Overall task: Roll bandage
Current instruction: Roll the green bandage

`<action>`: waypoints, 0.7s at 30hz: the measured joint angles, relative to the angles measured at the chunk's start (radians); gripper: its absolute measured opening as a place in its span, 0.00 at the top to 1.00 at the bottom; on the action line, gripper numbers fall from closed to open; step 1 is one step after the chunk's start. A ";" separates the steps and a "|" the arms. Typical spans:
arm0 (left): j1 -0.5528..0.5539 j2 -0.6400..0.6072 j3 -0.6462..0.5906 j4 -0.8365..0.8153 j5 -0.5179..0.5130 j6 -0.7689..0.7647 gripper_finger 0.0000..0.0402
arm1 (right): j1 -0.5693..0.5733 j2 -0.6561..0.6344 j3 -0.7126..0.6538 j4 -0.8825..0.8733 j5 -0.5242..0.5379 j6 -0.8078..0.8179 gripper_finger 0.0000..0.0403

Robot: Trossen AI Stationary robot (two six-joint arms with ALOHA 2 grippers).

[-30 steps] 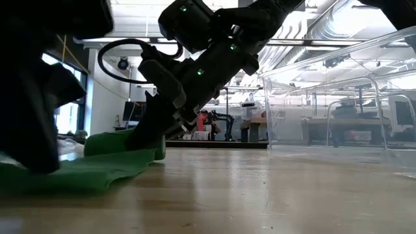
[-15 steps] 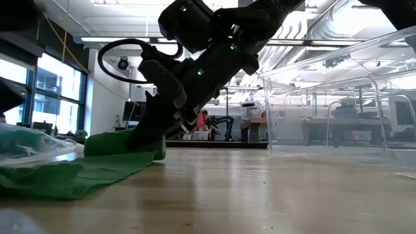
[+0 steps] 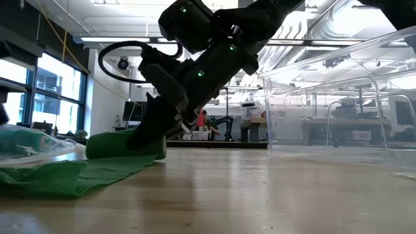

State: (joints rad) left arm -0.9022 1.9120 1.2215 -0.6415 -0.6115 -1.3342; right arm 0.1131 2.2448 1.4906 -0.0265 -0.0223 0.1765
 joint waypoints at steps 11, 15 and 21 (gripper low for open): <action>0.065 -0.025 -0.084 0.141 -0.007 0.132 1.00 | 0.082 0.000 0.000 0.023 0.239 -0.106 0.64; 0.064 -0.022 -0.179 0.333 0.052 0.122 1.00 | 0.072 0.000 0.000 0.027 0.064 -0.095 0.51; 0.030 -0.022 -0.243 0.417 0.066 0.027 1.00 | 0.050 0.000 0.000 0.038 0.032 -0.047 0.47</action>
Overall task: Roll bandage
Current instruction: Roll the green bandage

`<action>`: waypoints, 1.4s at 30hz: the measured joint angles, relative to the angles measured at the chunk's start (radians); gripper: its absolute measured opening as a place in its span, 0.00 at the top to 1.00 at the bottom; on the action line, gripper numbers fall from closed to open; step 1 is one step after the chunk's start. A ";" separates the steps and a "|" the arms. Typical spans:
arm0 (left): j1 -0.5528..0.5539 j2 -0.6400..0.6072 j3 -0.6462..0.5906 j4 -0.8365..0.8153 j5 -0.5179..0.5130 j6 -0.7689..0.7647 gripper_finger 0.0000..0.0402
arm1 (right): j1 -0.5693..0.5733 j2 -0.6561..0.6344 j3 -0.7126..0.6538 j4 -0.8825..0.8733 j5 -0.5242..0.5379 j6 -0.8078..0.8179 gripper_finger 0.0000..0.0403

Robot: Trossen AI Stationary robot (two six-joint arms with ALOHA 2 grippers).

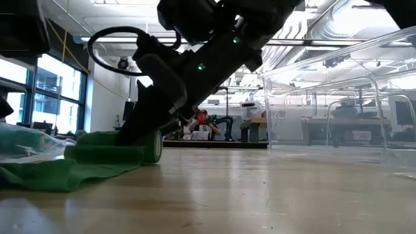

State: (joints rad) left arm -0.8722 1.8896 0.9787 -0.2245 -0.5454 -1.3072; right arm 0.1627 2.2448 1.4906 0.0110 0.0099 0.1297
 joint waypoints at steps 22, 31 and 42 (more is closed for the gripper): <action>0.023 -0.008 0.084 -0.052 -0.012 0.165 0.95 | -0.047 -0.014 0.000 0.024 -0.029 0.102 0.51; 0.094 0.032 0.089 -0.082 0.129 0.316 0.64 | -0.047 -0.013 0.000 0.022 -0.030 0.106 0.51; 0.078 0.046 0.118 -0.134 0.148 0.311 0.91 | -0.046 -0.012 0.000 0.022 -0.041 0.099 0.51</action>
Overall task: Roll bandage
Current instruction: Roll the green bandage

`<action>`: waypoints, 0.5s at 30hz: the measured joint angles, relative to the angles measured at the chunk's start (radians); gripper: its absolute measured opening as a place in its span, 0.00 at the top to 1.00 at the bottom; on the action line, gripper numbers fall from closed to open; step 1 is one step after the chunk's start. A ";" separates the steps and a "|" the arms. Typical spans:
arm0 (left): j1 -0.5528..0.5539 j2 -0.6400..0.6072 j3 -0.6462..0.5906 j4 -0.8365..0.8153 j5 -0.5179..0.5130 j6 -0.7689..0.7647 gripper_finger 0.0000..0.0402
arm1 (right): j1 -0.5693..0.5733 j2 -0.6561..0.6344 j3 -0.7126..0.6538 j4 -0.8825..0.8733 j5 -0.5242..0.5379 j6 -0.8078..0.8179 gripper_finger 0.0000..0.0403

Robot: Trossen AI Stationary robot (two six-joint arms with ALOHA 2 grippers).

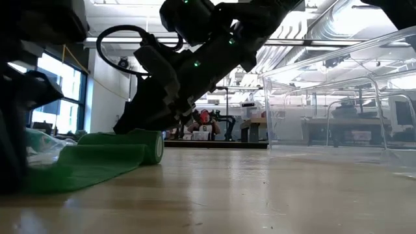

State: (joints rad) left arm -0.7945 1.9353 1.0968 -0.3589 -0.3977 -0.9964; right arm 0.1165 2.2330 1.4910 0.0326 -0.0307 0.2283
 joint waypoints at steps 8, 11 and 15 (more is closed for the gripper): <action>-0.031 0.006 0.064 -0.003 0.089 0.025 0.99 | 0.000 0.000 0.000 -0.001 0.000 -0.008 0.51; -0.039 0.006 0.080 0.003 0.080 0.031 1.00 | 0.000 0.000 0.000 -0.001 0.000 -0.008 0.51; -0.038 0.006 0.081 0.002 0.072 0.022 1.00 | 0.000 -0.001 0.000 0.003 0.013 -0.011 0.51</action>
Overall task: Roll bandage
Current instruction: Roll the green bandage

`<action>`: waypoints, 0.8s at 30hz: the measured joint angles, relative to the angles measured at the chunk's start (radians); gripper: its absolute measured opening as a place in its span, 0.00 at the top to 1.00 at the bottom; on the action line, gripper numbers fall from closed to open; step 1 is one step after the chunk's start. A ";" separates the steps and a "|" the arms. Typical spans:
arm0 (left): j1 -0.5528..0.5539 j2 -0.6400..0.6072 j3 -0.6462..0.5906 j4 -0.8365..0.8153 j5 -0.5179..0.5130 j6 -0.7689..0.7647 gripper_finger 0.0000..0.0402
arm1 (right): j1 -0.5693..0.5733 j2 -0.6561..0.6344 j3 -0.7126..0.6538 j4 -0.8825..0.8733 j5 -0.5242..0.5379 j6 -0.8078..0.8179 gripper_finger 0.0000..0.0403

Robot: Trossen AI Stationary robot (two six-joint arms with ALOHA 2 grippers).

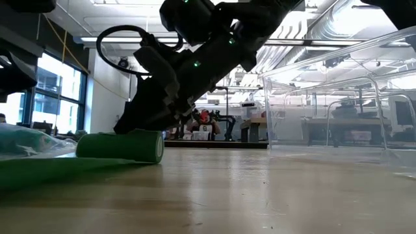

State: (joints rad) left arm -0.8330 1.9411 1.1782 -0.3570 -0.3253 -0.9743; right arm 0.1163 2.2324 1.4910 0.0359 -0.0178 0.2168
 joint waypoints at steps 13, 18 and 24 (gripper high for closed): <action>0.000 -0.002 0.000 0.010 -0.012 -0.010 1.00 | -0.001 -0.017 0.000 -0.007 0.068 0.141 0.51; 0.001 -0.003 0.001 0.012 -0.016 -0.010 1.00 | 0.030 -0.007 0.000 -0.002 -0.044 0.114 0.51; 0.001 -0.003 0.001 0.011 -0.015 -0.012 1.00 | 0.045 -0.024 0.000 -0.002 -0.108 0.097 0.51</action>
State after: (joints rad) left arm -0.8318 1.9383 1.1790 -0.3458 -0.3403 -0.9863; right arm 0.1614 2.2088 1.4909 0.0339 -0.1262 0.3141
